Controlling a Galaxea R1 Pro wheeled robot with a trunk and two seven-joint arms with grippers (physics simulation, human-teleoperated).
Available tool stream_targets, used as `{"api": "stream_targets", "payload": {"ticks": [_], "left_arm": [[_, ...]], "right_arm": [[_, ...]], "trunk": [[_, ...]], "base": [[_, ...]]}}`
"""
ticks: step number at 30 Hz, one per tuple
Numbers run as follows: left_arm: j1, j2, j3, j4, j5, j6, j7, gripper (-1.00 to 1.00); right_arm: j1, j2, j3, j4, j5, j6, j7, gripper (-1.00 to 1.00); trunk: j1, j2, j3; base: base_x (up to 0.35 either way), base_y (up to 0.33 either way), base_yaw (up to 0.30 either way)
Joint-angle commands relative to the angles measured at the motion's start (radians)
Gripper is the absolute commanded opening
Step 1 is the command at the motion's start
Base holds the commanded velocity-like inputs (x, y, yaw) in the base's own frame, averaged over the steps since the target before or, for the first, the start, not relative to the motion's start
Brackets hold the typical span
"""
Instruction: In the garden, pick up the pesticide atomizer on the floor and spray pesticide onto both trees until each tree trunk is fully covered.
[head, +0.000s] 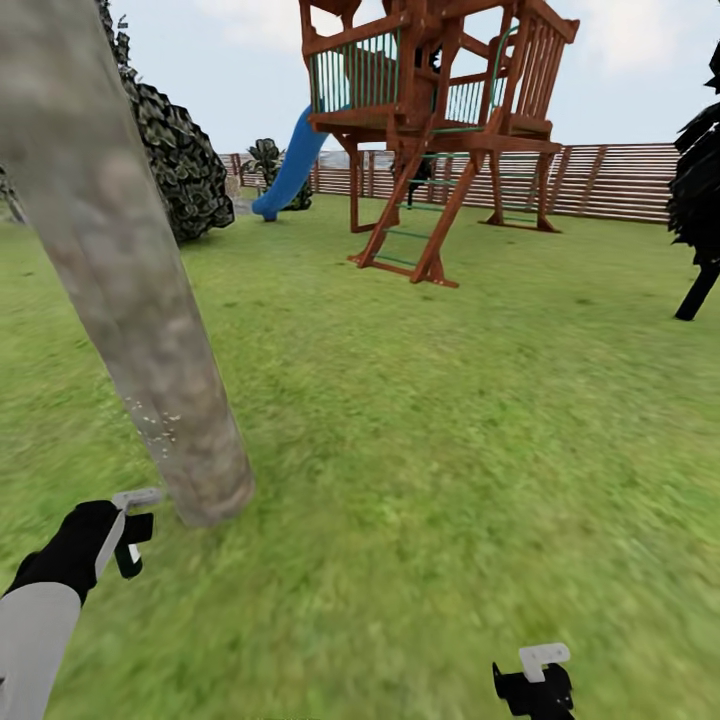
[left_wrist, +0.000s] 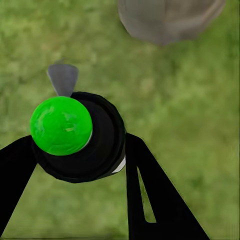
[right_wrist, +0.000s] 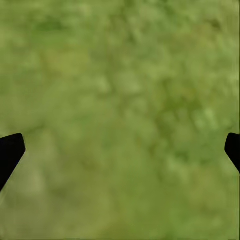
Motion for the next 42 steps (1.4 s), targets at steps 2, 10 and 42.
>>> {"api": "stream_targets", "payload": {"ticks": [2, 10, 42], "left_arm": [[0.0, -0.001, -0.001, 0.0, 0.002, 0.0, -0.002, -1.0], [0.0, -0.004, -0.001, 0.0, 0.003, 0.0, -0.011, -1.0], [0.0, -0.004, -0.001, -0.001, 0.003, 0.001, -0.011, -1.0]], "right_arm": [[0.0, 0.0, 0.0, 0.0, 0.0, 0.0, 0.0, 1.0], [0.0, 0.0, 0.0, 0.001, 0.0, 0.0, 0.0, 1.0], [0.0, -0.001, 0.0, -0.001, 0.0, 0.0, 0.0, 1.0]], "trunk": [[0.0, 0.0, 0.0], [0.0, 0.0, 0.0], [0.0, 0.0, 0.0]], "base": [[0.0, -0.024, 0.276], [0.012, -0.253, 0.128], [0.075, -0.261, 0.067]]}}
